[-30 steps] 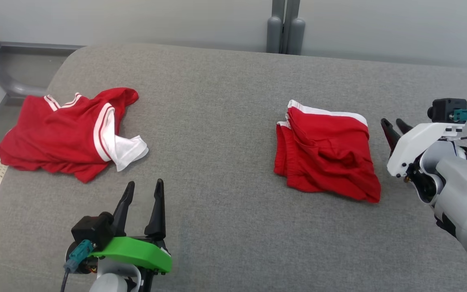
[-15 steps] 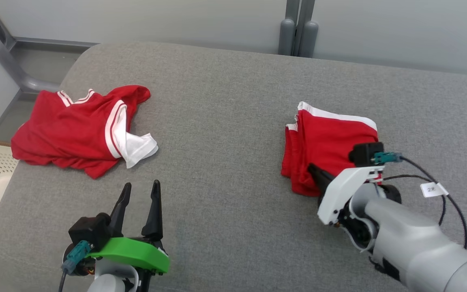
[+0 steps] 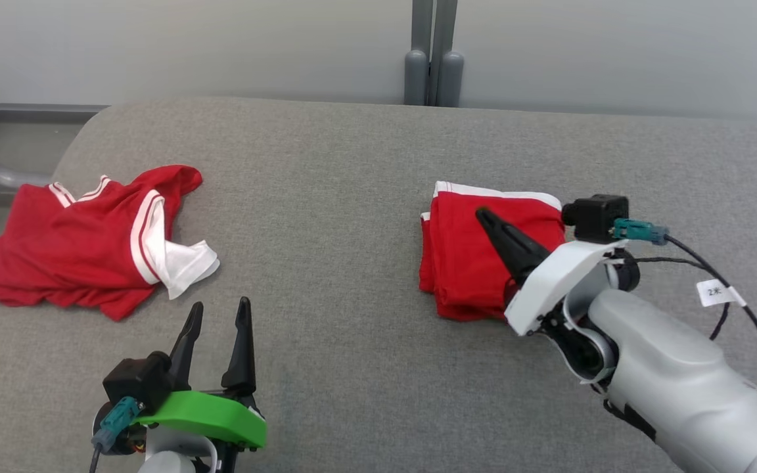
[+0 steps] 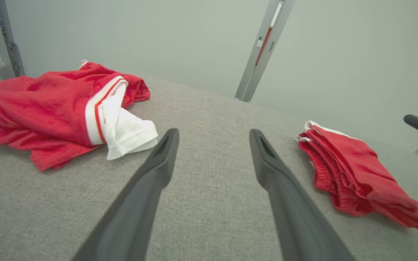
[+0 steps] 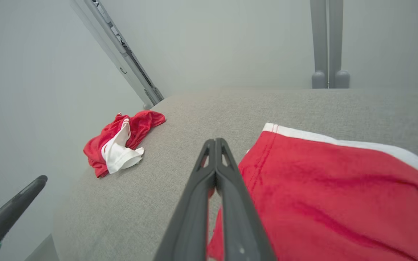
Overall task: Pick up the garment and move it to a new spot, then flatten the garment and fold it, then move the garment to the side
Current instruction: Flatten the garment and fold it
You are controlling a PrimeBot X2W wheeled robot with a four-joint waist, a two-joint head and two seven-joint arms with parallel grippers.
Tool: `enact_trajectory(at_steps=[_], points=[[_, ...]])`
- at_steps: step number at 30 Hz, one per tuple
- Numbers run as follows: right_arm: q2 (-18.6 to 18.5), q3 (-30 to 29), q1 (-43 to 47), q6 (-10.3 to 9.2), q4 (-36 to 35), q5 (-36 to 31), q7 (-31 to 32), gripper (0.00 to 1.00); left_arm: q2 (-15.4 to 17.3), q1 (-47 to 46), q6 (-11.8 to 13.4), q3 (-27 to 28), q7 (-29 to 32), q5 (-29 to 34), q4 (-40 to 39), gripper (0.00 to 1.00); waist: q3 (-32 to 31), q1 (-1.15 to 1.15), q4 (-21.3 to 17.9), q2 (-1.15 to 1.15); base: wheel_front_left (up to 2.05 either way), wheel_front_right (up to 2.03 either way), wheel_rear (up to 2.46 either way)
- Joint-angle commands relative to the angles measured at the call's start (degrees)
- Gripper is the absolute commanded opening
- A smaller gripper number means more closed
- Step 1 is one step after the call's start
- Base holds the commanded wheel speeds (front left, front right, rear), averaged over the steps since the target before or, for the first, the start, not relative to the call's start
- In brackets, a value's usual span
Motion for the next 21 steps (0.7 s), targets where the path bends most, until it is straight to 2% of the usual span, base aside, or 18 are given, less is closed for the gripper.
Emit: enact_trajectory(at_steps=[1,3,4,6,7,14,21], points=[[-1.3,-3.0,1.9,0.03,-1.9,-3.4,-0.2,0.0,0.5,1.0,0.2,0.3,-0.2,0.7,-0.3,1.0,-1.0,0.0,-1.9,0.0,0.0,0.0,0.0],[-2.5,-7.7,3.4,0.03,-4.5,-7.9,-0.2,0.0,0.8,1.3,0.4,0.7,-0.2,0.8,-0.7,1.0,-1.4,0.0,-3.1,0.0,0.0,0.0,0.0],[-2.9,-9.9,4.2,0.03,-5.7,-9.7,-0.2,0.05,0.9,1.5,0.5,0.8,-0.2,0.8,-0.8,1.0,-1.5,0.0,-3.6,0.0,0.0,0.0,0.0],[-3.8,-14.4,6.0,0.03,-8.2,-14.0,-0.2,0.45,1.1,1.7,0.6,1.0,-0.2,0.9,-1.1,1.0,-1.8,0.0,-4.8,0.0,0.0,0.0,0.0],[-4.1,-16.6,7.2,0.03,-9.4,-15.9,-0.2,1.0,1.1,1.8,0.7,1.1,-0.2,1.0,-1.3,1.0,-2.0,0.0,-5.4,0.0,0.0,0.0,0.0],[-4.5,-28.9,14.5,0.03,-15.3,-25.2,-0.2,1.0,2.0,2.6,1.4,2.3,-0.2,1.1,-2.7,1.0,-3.0,0.0,-9.4,0.0,0.0,0.0,0.0],[-4.2,-38.6,23.3,0.03,-19.4,-28.2,-0.2,1.0,2.4,3.0,0.6,2.7,-0.2,1.8,-6.2,1.0,-3.2,0.0,-11.2,0.0,0.0,0.0,0.0]])
